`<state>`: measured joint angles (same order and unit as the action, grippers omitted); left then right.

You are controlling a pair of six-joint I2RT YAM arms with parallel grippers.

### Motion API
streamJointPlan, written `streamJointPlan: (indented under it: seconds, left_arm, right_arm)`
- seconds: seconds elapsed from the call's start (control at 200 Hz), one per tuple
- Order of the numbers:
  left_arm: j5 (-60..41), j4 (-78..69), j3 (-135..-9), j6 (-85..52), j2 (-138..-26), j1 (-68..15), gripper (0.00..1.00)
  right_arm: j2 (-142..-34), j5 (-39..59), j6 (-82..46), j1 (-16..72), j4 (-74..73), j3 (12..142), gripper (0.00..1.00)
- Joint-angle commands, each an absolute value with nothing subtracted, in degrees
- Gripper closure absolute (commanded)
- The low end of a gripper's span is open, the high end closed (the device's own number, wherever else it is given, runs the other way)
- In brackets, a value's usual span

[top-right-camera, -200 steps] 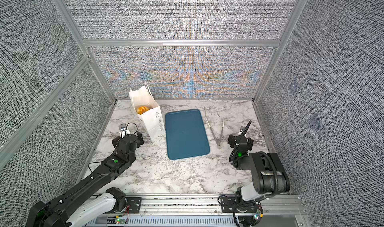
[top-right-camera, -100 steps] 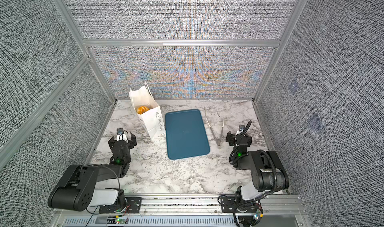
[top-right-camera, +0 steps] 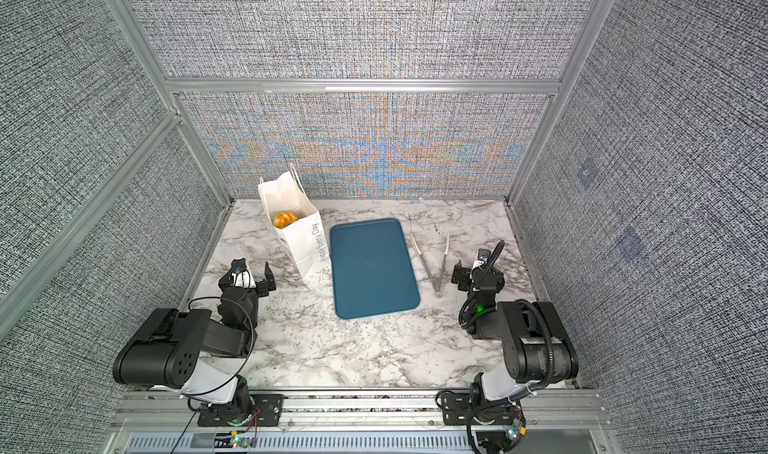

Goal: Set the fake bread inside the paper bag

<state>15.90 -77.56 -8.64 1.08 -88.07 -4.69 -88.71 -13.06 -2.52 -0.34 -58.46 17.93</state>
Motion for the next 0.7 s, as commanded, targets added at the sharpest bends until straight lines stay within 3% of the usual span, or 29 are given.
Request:
streamJointPlan:
  seconds: [0.0, 0.695]
  left_arm:
    - [14.94, -79.83, -8.7, 0.89, -88.2, -4.57, 0.01]
    - [14.68, -79.49, -8.83, 0.81, -88.16, -4.53, 0.01]
  right_arm:
    - [-88.68, -12.66, -2.74, -0.35, -59.64, 18.0, 0.01]
    - [-88.52, -12.65, -2.75, -0.35, -59.68, 17.96, 0.01]
